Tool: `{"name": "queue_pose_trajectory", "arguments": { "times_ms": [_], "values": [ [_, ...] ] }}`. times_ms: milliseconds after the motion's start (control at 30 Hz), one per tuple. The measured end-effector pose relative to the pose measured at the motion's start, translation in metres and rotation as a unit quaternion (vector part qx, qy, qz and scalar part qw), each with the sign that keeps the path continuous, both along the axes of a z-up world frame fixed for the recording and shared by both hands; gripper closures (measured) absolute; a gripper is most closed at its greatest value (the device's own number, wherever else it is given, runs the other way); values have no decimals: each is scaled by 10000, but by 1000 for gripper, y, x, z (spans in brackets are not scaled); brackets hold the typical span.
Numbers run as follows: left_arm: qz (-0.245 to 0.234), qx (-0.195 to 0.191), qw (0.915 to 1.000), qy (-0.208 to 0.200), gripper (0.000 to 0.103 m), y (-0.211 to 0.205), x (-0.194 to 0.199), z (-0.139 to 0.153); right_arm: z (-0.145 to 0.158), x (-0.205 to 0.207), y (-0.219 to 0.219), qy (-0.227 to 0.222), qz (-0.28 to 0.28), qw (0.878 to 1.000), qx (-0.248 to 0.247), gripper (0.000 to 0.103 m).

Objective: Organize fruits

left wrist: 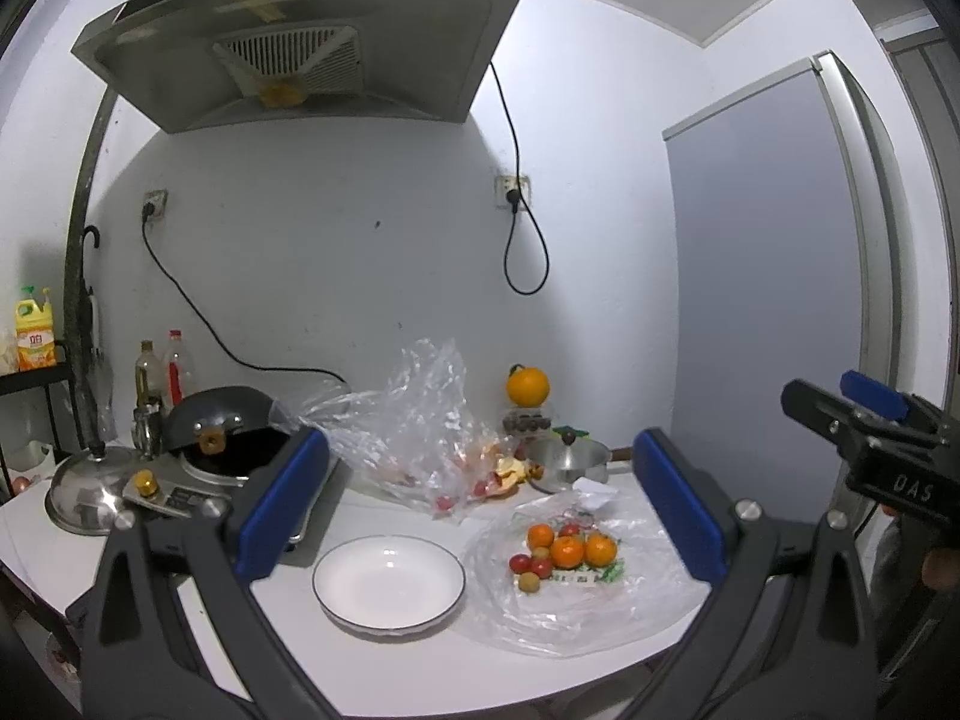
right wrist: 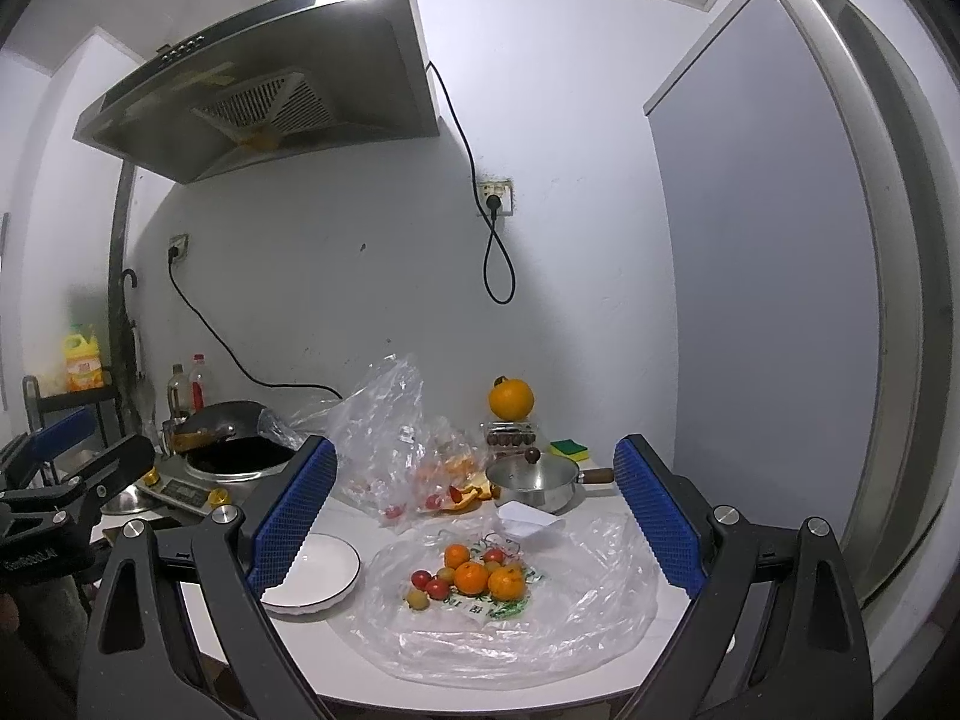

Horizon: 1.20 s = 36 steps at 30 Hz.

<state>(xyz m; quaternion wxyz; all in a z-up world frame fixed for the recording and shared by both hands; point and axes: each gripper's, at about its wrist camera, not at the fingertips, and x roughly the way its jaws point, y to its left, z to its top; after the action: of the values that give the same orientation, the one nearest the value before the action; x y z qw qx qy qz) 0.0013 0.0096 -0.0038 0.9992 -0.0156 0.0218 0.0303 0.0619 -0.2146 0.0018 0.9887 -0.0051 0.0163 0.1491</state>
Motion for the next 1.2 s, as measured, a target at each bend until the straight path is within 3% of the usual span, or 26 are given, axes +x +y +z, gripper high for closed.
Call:
{"name": "queue_pose_trajectory", "arguments": {
  "times_ms": [1200],
  "values": [
    [-33, 9, 10000, 28, 1, -1, 1, -2, 2, 2, 1, 46, -37, 10000, -37, 7]
  ]
}}
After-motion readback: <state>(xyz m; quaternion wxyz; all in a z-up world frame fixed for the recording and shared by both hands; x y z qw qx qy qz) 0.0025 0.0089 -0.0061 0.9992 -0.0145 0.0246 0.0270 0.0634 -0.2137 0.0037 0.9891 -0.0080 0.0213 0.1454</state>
